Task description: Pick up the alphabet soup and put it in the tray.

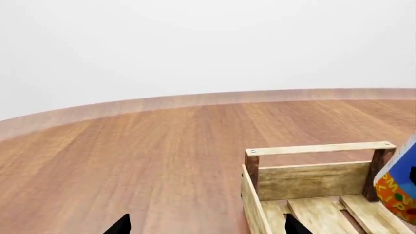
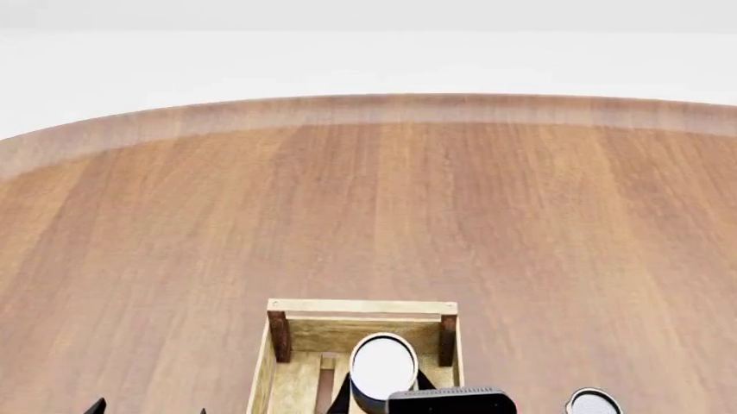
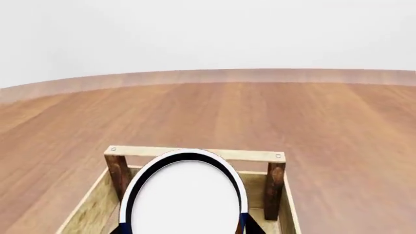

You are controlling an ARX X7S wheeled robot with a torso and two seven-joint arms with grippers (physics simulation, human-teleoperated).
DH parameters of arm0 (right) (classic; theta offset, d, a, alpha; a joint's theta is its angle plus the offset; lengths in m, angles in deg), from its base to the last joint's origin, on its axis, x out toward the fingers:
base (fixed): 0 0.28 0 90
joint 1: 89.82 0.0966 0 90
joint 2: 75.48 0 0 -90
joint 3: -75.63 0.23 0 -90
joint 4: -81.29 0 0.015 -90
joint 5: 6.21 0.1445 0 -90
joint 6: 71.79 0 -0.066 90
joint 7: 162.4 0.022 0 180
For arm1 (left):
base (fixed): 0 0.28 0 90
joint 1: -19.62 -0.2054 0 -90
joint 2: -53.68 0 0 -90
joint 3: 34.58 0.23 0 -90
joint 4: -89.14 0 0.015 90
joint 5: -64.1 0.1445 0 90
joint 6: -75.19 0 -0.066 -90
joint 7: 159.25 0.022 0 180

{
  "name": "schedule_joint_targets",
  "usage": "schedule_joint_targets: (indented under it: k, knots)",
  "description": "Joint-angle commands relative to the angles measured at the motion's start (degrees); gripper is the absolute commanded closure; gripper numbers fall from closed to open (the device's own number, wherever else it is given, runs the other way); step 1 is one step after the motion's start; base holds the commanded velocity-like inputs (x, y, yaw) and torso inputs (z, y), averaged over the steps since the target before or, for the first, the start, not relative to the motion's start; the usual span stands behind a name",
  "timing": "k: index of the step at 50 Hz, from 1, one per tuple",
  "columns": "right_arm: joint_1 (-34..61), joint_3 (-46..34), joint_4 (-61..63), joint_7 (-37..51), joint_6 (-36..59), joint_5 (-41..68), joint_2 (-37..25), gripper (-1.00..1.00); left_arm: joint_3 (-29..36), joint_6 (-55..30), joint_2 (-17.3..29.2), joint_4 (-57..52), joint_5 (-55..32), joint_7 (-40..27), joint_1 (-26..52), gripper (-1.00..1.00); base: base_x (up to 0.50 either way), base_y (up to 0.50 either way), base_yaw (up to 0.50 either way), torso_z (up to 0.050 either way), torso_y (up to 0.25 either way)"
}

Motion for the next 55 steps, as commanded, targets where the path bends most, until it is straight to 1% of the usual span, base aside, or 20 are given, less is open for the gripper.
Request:
schedule_joint_targets:
  k: [1,3,12,35,45,55]
  knots:
    - [4.17,-1.69,-11.06,-2.92,-4.70,-2.85,2.58,1.00,0.15,0.11,0.27,-0.26,-0.19,-0.20,-0.16,-1.00,0.00,0.00,0.00,0.000,0.000]
    - [5.55,-2.06,-15.07,-3.35,-6.67,-3.64,3.24,1.00,0.25,0.02,0.21,-0.16,-0.17,-0.24,0.05,-1.00,0.00,0.00,0.00,0.000,0.000]
    - [8.98,-1.70,-25.92,-4.72,-11.51,-2.93,5.27,1.00,0.39,0.14,0.33,-0.06,-0.35,-0.25,0.20,-1.00,0.00,0.00,0.00,0.000,0.001]
    - [13.87,-4.71,-40.74,-6.17,-18.22,-0.23,7.81,1.00,0.83,0.16,0.55,-0.01,-0.60,-0.65,0.24,-1.00,0.00,0.00,0.00,0.000,0.001]
    - [15.32,-7.86,-45.43,-5.94,-21.13,2.50,8.05,1.00,1.01,0.31,0.62,0.21,-0.70,-0.69,0.39,-1.00,0.00,0.00,0.00,0.000,0.000]
    - [16.18,-10.82,-47.31,-5.35,-22.42,5.16,7.84,1.00,1.15,0.23,0.80,-0.09,-0.83,-0.91,0.30,-1.00,0.00,0.00,0.00,0.001,0.001]
